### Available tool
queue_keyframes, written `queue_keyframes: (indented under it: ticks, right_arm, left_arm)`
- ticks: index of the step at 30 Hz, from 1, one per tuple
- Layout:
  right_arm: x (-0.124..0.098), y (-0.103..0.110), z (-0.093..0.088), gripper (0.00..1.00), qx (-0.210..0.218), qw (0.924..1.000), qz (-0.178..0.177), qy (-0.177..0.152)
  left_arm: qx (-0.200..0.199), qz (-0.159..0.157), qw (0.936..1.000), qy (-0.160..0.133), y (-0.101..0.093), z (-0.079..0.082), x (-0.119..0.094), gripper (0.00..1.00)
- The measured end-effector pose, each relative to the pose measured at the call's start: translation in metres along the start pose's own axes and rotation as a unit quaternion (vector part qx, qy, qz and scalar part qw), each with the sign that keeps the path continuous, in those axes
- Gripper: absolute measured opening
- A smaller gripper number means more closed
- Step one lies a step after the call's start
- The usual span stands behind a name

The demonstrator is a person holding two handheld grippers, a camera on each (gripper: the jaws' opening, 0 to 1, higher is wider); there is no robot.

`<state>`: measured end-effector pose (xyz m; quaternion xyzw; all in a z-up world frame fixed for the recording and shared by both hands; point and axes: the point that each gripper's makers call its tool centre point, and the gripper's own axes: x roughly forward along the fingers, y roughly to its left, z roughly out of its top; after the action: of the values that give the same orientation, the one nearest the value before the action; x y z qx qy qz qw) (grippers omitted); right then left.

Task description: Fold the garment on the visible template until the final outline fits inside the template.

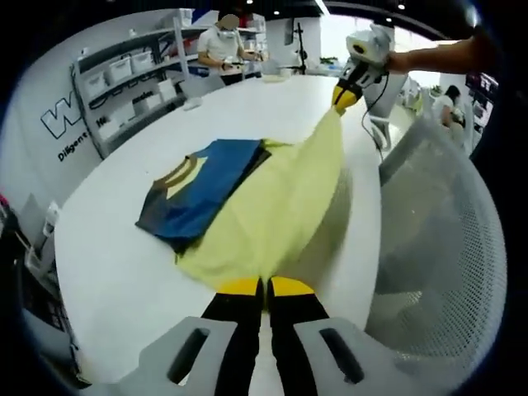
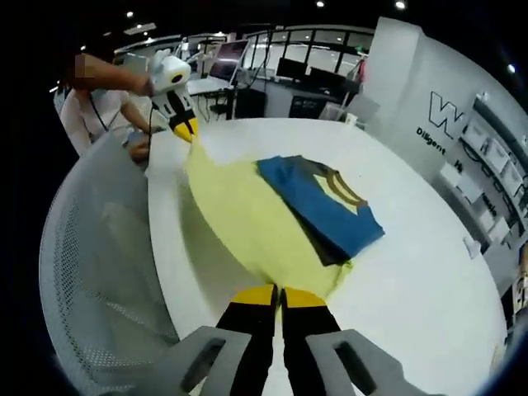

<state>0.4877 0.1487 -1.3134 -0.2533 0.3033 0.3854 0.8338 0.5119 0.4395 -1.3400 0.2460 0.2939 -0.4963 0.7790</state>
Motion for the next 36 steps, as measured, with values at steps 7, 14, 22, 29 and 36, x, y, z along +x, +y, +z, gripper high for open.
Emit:
queue_keyframes:
  ticks: [7, 14, 22, 29, 36]
  right_arm:
    - [-0.012, 0.000, 0.014, 0.00, -0.008, 0.9999, -0.005, -0.013]
    - [-0.020, 0.013, 0.019, 0.00, -0.013, 0.9997, 0.005, -0.018]
    - [-0.030, 0.022, 0.021, 0.00, -0.012, 0.9995, 0.015, -0.024]
    - [-0.032, 0.010, 0.027, 0.00, -0.014, 0.9994, 0.006, -0.030]
    - [-0.029, -0.009, 0.037, 0.00, -0.014, 0.9991, -0.007, -0.039]
  left_arm:
    - [0.003, -0.006, 1.0000, -0.006, -0.003, 0.007, -0.011, 0.00]
    - [0.000, -0.020, 0.9998, -0.001, -0.012, 0.002, -0.018, 0.00]
    - [-0.011, -0.058, 0.9983, 0.001, -0.028, 0.002, -0.033, 0.00]
    - [-0.006, -0.061, 0.9981, -0.009, -0.019, 0.015, -0.036, 0.00]
    - [-0.002, -0.028, 0.9992, -0.028, 0.009, 0.036, -0.032, 0.00]
